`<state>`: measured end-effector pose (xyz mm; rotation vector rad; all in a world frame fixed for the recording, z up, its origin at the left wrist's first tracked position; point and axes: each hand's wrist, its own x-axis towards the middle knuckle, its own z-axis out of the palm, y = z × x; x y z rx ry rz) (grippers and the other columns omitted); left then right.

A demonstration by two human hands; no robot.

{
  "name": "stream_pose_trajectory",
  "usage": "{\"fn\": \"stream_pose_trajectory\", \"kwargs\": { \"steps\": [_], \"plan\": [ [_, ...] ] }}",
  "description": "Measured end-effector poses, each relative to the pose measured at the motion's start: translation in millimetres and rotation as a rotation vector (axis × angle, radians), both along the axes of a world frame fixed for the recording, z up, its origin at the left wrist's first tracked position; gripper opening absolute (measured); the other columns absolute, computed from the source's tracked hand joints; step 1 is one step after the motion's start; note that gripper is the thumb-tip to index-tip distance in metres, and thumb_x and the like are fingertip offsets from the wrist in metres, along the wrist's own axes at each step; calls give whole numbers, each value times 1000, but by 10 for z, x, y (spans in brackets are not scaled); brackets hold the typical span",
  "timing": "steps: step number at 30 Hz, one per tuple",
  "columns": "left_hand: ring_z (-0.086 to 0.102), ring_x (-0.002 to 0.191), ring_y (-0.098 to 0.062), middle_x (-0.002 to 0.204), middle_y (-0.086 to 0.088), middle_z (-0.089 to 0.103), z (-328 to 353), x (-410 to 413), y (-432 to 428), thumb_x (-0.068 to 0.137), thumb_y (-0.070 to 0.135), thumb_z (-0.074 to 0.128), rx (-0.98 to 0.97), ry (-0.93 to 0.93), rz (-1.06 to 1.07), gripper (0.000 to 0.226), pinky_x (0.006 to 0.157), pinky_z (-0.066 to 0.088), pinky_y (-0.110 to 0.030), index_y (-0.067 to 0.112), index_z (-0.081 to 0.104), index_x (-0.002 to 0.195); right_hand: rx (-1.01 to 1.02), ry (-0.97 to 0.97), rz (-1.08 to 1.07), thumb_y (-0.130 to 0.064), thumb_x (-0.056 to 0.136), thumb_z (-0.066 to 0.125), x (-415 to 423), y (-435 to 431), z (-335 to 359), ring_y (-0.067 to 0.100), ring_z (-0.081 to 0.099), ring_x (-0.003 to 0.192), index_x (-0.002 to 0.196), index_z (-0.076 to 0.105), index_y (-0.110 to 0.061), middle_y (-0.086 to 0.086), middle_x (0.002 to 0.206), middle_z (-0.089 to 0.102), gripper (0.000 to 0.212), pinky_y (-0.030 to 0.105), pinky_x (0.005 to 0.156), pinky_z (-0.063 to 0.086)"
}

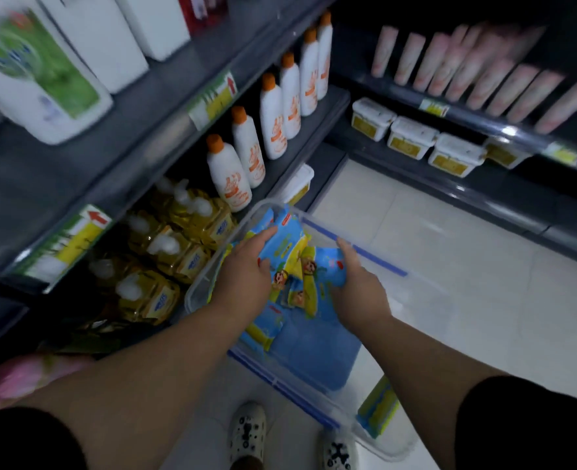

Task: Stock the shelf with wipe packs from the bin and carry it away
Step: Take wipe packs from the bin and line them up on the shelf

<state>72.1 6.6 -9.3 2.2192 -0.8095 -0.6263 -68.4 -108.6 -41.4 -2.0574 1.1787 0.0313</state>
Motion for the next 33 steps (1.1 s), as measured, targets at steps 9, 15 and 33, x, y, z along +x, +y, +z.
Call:
{"fn": "stream_pose_trajectory", "kwargs": {
  "steps": [9,15,33],
  "plan": [
    [47,123,-16,137,0,49,1926,8,-3,96,6,46,-175,-284,39,49,91,29,-10,30,45,139,-80,-287,72,-23,92,61,189,-276,1843,25,62,98,152,12,-30,3,114,66,78,28,69,41],
    [50,121,-19,133,-3,55,3171,64,266,90,1,50,-300,-498,167,51,98,32,-19,25,51,135,-180,-590,211,-15,88,60,415,-224,3059,10,62,90,121,60,-32,-13,99,67,37,9,64,40],
    [52,96,-5,114,9,58,5140,1046,2858,93,9,55,-435,-808,596,40,73,35,-2,32,59,126,-357,-946,763,-4,83,64,1962,1660,5336,3,61,89,116,63,-33,-21,96,65,44,8,77,44]
  ]
}}
